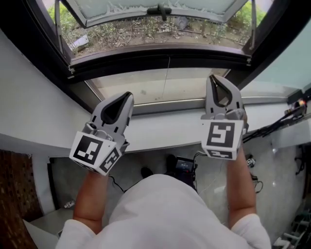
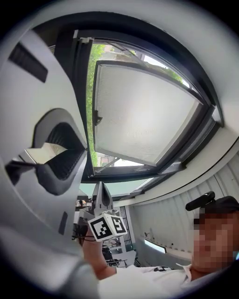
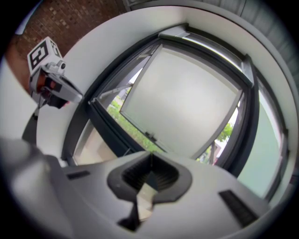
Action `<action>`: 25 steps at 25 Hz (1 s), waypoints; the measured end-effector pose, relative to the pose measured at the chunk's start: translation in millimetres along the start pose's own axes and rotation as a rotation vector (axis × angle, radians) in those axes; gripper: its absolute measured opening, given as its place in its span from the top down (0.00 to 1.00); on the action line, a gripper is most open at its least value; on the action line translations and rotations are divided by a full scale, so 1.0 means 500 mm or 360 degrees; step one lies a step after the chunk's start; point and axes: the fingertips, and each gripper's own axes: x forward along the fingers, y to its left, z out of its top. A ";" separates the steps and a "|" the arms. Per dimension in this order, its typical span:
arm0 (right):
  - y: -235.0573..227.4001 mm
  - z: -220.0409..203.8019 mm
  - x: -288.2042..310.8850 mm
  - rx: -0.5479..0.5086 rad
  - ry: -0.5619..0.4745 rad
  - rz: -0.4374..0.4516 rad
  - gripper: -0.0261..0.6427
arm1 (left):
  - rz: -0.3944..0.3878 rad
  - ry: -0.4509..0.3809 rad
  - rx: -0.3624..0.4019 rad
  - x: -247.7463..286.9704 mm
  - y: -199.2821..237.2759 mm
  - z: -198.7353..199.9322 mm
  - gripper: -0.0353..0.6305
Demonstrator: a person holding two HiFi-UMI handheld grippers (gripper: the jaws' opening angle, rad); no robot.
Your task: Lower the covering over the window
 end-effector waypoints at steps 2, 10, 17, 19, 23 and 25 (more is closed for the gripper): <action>0.007 -0.012 -0.016 0.0004 0.0018 0.0007 0.92 | -0.0014 0.0012 -0.0025 -0.011 -0.009 -0.015 0.91; 0.056 -0.084 -0.073 0.0195 0.0034 0.0058 0.92 | -0.0073 0.0086 -0.0089 -0.054 -0.063 -0.088 0.91; 0.111 -0.116 -0.109 0.0337 0.0063 0.0141 0.92 | -0.0095 0.0129 -0.0136 -0.092 -0.086 -0.126 0.91; 0.126 -0.119 -0.120 0.0384 0.0056 0.0160 0.92 | -0.0102 0.0130 -0.0164 -0.102 -0.093 -0.135 0.91; 0.157 -0.130 -0.140 0.0492 0.0070 0.0208 0.92 | -0.0125 0.0129 -0.0235 -0.121 -0.108 -0.152 0.91; 0.165 -0.134 -0.147 0.0546 0.0073 0.0234 0.92 | -0.0128 0.0125 -0.0260 -0.126 -0.116 -0.155 0.91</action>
